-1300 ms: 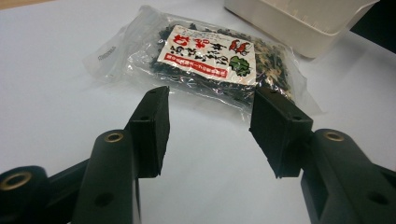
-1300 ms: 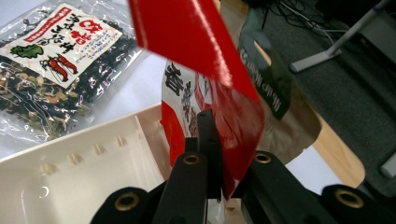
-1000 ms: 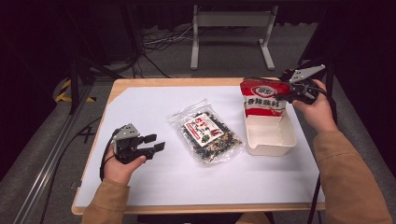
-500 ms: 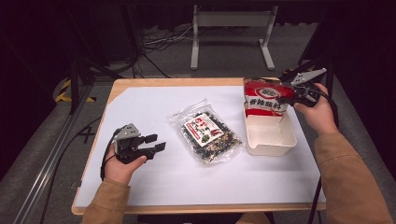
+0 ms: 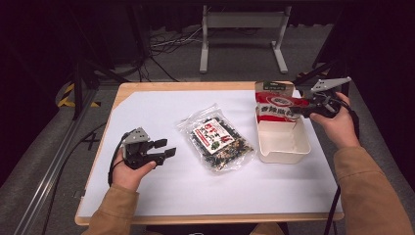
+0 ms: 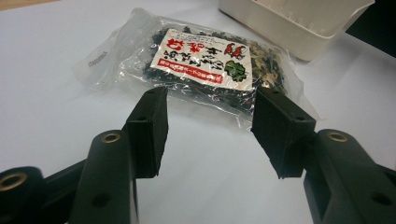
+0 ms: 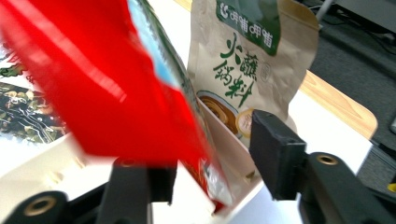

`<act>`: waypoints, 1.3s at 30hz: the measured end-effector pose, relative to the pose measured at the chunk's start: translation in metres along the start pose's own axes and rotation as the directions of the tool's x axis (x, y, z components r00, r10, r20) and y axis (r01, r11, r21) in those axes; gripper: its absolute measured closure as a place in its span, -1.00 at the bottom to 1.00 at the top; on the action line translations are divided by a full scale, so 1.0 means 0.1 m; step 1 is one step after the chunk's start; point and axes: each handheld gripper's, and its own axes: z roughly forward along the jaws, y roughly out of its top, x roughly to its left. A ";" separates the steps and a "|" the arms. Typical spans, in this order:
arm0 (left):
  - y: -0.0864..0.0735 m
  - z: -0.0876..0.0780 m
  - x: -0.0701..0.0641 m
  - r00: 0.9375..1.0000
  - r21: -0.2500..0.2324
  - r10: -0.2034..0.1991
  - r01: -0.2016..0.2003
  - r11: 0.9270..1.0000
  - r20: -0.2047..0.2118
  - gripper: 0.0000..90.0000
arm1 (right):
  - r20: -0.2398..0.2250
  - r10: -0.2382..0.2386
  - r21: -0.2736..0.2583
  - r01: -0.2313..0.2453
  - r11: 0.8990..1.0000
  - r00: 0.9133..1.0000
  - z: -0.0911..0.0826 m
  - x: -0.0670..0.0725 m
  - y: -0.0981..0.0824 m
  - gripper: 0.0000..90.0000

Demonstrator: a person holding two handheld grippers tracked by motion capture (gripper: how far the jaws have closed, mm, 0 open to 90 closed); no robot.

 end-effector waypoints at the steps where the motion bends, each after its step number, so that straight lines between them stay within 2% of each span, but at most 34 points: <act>1: 0.01 0.01 0.00 1.000 0.000 0.003 -0.003 1.000 0.002 0.03 | 0.003 0.006 -0.003 -0.006 1.000 1.000 -0.03 0.02 -0.02 0.05; 6: 0.04 0.06 -0.01 1.000 0.001 0.007 -0.007 1.000 0.014 0.02 | 0.020 0.021 -0.022 -0.021 1.000 1.000 -0.14 0.08 -0.08 -0.09; 10: 0.06 0.08 0.00 1.000 0.001 0.021 -0.021 1.000 0.017 0.02 | 0.026 0.019 -0.047 -0.018 0.999 0.999 -0.27 0.17 -0.13 -0.09; 12: 0.07 0.09 -0.01 1.000 0.000 0.010 -0.010 1.000 0.021 0.02 | 0.026 0.024 -0.064 -0.023 0.998 0.999 -0.34 0.23 -0.16 -0.09; 17: 0.08 0.10 0.01 1.000 -0.002 0.015 -0.015 1.000 0.023 0.01 | 0.028 0.034 -0.085 -0.032 0.996 0.999 -0.46 0.37 -0.21 -0.09; 18: 0.09 0.09 0.01 1.000 -0.007 0.011 -0.011 1.000 0.021 0.01 | 0.028 0.034 -0.085 -0.032 0.996 0.999 -0.46 0.37 -0.21 -0.09; 22: 0.09 0.09 0.03 1.000 -0.011 0.006 -0.006 1.000 -0.001 -0.13 | 0.014 0.035 -0.110 -0.034 0.993 0.999 -0.54 0.52 -0.24 -0.09; 24: 0.10 0.08 0.05 1.000 -0.011 0.007 -0.007 1.000 -0.012 -0.19 | 0.001 0.034 -0.123 -0.034 0.992 0.999 -0.56 0.58 -0.25 -0.09; 27: 0.09 0.08 0.06 1.000 -0.004 -0.013 0.013 1.000 -0.016 -0.25 | -0.019 0.027 -0.141 -0.030 0.990 0.999 -0.57 0.70 -0.26 -0.09; 33: 0.09 0.07 0.03 0.996 0.012 -0.036 0.038 0.999 -0.085 -0.31 | -0.055 0.010 -0.171 -0.019 0.985 0.998 -0.55 0.90 -0.28 -0.07; 34: 0.09 0.07 0.02 0.995 0.015 -0.049 0.051 0.999 -0.084 -0.33 | -0.061 0.007 -0.174 -0.018 0.985 0.998 -0.54 0.93 -0.28 -0.07; 39: 0.08 0.10 0.02 0.996 0.030 -0.039 0.042 0.999 -0.078 -0.38 | -0.076 -0.006 -0.181 -0.008 0.983 0.997 -0.50 1.05 -0.31 -0.07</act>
